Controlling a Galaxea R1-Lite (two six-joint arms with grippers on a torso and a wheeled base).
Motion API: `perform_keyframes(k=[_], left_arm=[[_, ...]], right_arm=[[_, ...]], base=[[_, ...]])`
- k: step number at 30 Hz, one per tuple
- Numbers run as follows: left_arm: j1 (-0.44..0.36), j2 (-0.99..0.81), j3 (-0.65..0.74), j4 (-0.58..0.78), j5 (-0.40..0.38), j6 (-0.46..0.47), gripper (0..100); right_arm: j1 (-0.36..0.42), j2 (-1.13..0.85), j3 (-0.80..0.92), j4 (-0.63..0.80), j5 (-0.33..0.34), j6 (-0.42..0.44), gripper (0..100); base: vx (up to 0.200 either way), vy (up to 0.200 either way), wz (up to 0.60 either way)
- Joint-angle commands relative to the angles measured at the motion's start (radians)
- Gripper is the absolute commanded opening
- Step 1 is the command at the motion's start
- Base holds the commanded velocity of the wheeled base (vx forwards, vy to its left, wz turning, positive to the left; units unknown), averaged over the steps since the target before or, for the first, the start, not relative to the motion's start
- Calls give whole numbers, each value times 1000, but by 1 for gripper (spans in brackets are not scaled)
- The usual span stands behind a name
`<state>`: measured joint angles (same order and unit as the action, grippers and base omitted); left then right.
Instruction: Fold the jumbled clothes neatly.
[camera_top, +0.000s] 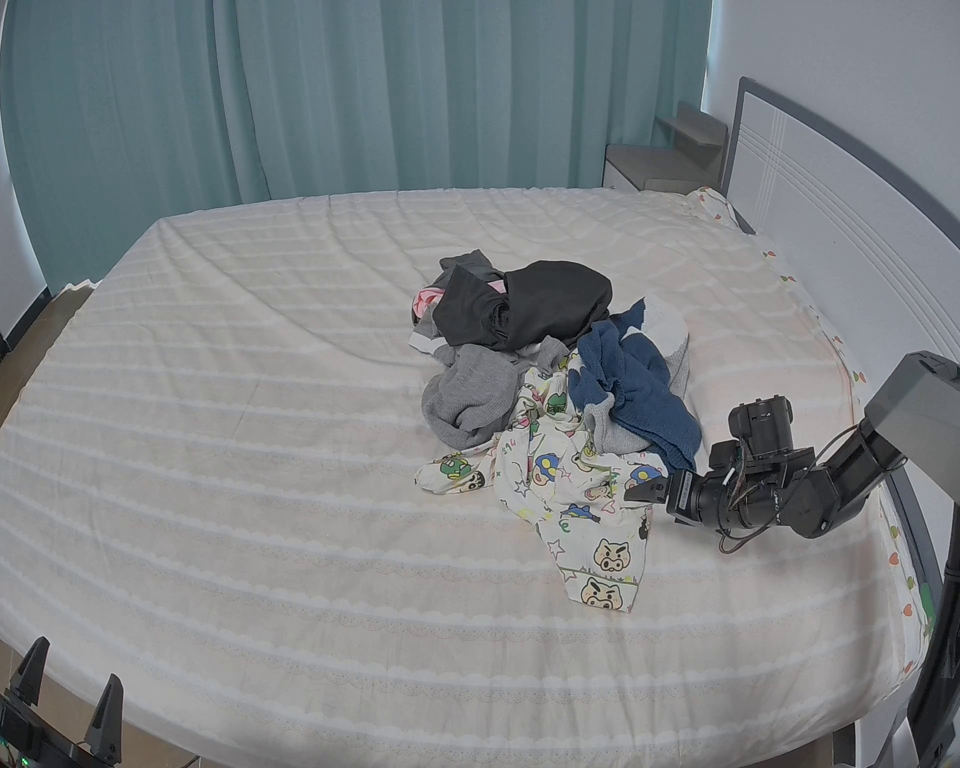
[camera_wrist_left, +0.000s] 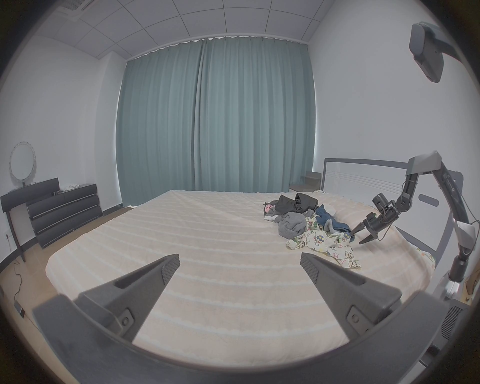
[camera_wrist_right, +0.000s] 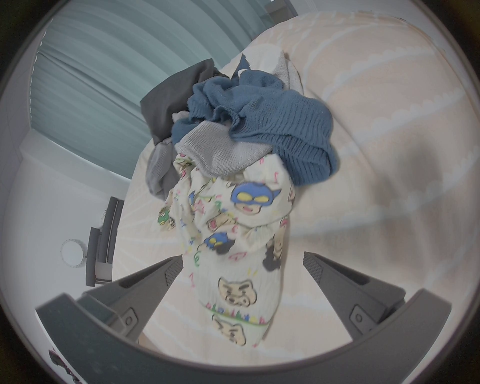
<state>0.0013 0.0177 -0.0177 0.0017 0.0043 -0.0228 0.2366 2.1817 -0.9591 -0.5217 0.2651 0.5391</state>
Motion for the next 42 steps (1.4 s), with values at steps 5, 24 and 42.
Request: perform_keyframes(k=[5, 24, 42], left_arm=[[0, -18, 18, 0, 0, 1, 100], [0, -18, 18, 0, 0, 1, 100], [0, -18, 18, -2, 0, 1, 100]], right_arm=[[-36, 121, -119, 17, -7, -1, 100], [18, 240, -273, 137, -50, -2, 100], [105, 199, -369, 193, -46, 78, 100]], base=[[0, 0, 0], [0, 0, 0], [0, 0, 0]])
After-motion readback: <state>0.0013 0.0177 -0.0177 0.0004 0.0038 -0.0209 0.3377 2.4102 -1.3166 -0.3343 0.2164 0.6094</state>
